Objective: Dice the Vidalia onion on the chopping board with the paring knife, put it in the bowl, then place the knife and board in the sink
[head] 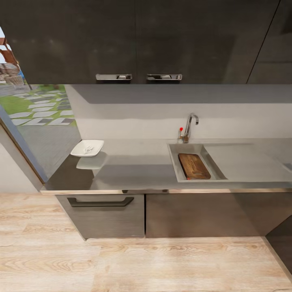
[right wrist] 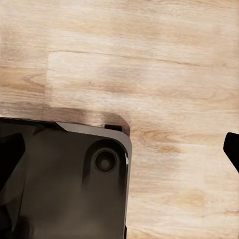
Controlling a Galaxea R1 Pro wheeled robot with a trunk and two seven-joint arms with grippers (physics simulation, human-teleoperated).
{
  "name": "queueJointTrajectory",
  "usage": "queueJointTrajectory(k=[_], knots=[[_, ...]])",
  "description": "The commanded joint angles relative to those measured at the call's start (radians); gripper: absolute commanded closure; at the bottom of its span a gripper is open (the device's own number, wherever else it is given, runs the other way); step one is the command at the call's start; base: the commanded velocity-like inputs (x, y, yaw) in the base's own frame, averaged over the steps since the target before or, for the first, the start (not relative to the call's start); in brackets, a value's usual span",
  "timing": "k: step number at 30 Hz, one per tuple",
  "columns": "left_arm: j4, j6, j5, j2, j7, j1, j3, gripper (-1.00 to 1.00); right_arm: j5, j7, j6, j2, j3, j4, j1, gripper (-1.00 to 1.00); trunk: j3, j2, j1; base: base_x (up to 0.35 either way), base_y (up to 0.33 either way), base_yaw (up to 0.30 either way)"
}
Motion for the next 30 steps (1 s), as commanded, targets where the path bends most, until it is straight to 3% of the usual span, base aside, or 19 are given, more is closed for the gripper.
queueJointTrajectory(k=[1, 30], knots=[[-0.002, -0.002, 0.009, 0.002, 0.005, 0.000, -0.009, -1.00, -0.010, -0.003, -0.003, 0.000, 0.009, 0.000, -0.001, -1.00, -0.002, -0.002, 0.001, 0.000, 0.000, 0.000], [-0.003, -0.004, 0.009, 0.005, 0.004, 0.000, -0.009, -1.00, -0.010, -0.003, -0.003, 0.000, 0.009, 0.000, -0.001, -1.00, -0.002, -0.002, 0.001, 0.000, 0.000, 0.000]])
